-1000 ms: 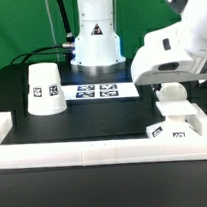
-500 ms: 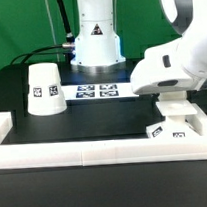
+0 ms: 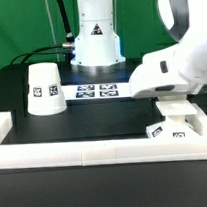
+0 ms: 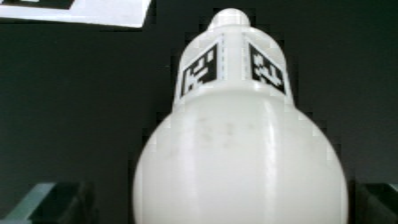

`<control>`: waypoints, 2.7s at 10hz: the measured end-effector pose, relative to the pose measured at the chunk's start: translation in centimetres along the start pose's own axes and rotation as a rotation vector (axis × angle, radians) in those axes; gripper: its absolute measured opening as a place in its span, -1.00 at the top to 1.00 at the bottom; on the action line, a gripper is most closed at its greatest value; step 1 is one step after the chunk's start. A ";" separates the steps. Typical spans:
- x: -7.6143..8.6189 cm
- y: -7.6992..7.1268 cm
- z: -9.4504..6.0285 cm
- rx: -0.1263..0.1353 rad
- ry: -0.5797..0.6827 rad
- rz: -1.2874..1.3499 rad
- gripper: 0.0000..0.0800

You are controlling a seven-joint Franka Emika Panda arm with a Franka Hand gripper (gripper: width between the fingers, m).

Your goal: Assemble lamp

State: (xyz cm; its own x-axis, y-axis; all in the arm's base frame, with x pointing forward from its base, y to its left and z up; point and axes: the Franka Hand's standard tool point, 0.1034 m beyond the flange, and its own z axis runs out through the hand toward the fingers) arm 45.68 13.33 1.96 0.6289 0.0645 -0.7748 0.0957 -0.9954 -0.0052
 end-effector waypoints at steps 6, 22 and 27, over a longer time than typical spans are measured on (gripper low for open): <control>0.1 0.2 0.6 0.002 -0.002 0.005 -0.52; -1.8 2.0 -7.5 0.026 0.119 -0.045 -0.45; -3.4 3.1 -13.9 0.033 0.402 -0.079 -0.45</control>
Offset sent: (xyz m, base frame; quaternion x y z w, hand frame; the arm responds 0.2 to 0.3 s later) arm -0.0006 -0.0029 -0.0054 0.0119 0.0062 0.0175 0.9998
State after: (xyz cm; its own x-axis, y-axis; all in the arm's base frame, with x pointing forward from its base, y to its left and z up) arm 54.58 11.02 13.41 0.8728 0.1565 -0.4623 0.1348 -0.9877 -0.0799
